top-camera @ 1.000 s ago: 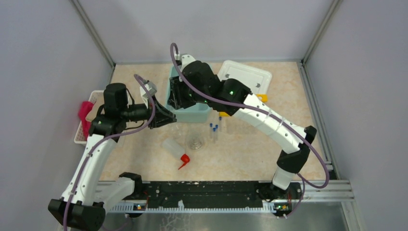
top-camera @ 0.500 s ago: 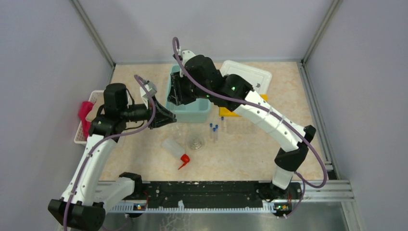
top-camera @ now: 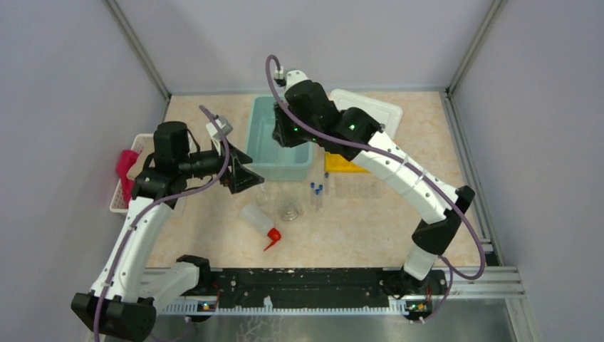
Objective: Organize the chemistry lab equipment
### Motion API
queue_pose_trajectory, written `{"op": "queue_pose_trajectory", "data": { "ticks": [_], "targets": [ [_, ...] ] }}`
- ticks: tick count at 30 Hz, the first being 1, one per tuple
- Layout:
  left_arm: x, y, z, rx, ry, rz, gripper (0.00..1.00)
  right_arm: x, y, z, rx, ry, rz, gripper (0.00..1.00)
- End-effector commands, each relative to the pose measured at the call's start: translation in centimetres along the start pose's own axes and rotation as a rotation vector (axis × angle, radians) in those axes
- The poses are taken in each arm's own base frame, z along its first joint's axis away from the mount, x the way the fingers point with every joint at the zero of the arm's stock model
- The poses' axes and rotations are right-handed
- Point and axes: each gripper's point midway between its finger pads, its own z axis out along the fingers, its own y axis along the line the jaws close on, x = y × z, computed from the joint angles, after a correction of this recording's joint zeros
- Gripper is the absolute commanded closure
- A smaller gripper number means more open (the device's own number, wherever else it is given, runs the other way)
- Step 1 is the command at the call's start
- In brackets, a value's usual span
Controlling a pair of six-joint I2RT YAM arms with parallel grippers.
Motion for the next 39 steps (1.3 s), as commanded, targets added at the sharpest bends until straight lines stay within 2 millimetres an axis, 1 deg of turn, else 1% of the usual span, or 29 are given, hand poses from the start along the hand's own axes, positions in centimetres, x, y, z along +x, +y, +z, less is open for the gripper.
{"op": "queue_pose_trajectory", "data": {
  "ticks": [1, 2, 4, 7, 8, 11, 13, 18, 23, 28, 30, 31, 33, 36, 39],
  "targets": [
    [-1.6, 1.3, -0.1, -0.092, -0.005, -0.044, 0.01, -3.5, -9.2, -3.7, 0.334, -0.186, -0.049, 1.0],
    [-1.6, 1.7, -0.1, -0.108, 0.002, -0.064, 0.01, -3.7, -11.5, -4.0, 0.411, -0.212, -0.049, 1.0],
    [-1.7, 2.4, 0.0, -0.144, 0.018, -0.102, 0.01, -3.8, -15.1, -4.3, 0.523, -0.252, -0.048, 1.0],
    [-2.0, 3.7, -0.3, -0.219, 0.029, -0.12, 0.01, -3.8, -19.5, -4.7, 0.662, -0.329, -0.06, 1.0],
    [-2.1, 4.2, -0.5, -0.252, 0.028, -0.118, 0.01, -4.0, -20.6, -4.9, 0.689, -0.36, -0.059, 1.0],
    [-2.4, 5.1, -1.1, -0.32, 0.015, -0.106, 0.01, -3.5, -23.3, -4.1, 0.731, -0.402, -0.051, 1.0],
    [-2.3, 5.3, -1.3, -0.338, 0.014, -0.107, 0.01, -3.3, -24.6, -3.5, 0.747, -0.415, -0.038, 1.0],
    [-2.0, 5.2, -1.2, -0.339, 0.021, -0.155, 0.01, -3.1, -25.9, -2.2, 0.756, -0.427, -0.035, 1.0],
    [-1.5, 5.3, -1.0, -0.332, 0.035, -0.2, 0.01, -2.8, -27.0, -0.8, 0.729, -0.463, -0.011, 1.0],
    [-1.5, 5.4, -1.1, -0.34, 0.037, -0.207, 0.01, -1.7, -27.5, 0.6, 0.722, -0.441, -0.003, 1.0],
    [-1.3, 5.7, -1.0, -0.349, 0.049, -0.206, 0.01, -1.2, -27.8, 0.9, 0.725, -0.431, 0.003, 1.0],
    [-1.2, 5.9, -1.1, -0.358, 0.053, -0.208, 0.01, -1.3, -27.7, 1.0, 0.718, -0.447, 0.011, 1.0],
    [-0.9, 6.4, -1.0, -0.375, 0.062, -0.216, 0.01, -1.0, -27.7, 1.2, 0.709, -0.447, 0.02, 1.0],
    [-0.7, 6.5, -0.9, -0.369, 0.065, -0.219, 0.01, -0.1, -27.8, 1.8, 0.699, -0.43, 0.029, 1.0],
    [-0.9, 6.4, -0.9, -0.366, 0.053, -0.21, 0.01, 0.7, -28.0, 2.2, 0.696, -0.419, 0.033, 1.0]
  ]
}}
